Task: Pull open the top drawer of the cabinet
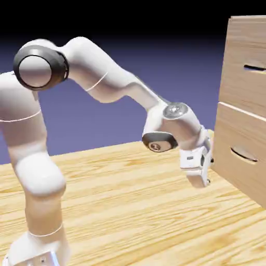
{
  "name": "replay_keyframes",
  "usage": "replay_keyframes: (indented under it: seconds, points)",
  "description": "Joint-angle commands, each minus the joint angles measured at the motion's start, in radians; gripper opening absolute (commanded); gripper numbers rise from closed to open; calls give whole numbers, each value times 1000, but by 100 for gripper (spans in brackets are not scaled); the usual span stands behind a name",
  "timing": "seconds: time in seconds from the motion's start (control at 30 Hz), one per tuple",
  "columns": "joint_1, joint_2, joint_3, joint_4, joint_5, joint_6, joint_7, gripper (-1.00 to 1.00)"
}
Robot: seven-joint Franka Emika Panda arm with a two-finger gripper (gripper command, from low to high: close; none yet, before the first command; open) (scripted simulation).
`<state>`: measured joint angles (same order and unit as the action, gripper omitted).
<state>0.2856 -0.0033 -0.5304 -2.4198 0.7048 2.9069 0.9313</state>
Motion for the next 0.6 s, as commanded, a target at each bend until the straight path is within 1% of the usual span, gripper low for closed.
replay_keyframes:
  seconds: [0.0, 0.57]
  points:
    - [20, 35, -33, 24, 44, -8, 12, 0]
    - [311, 629, -589, 433, 783, -145, 211, 0]
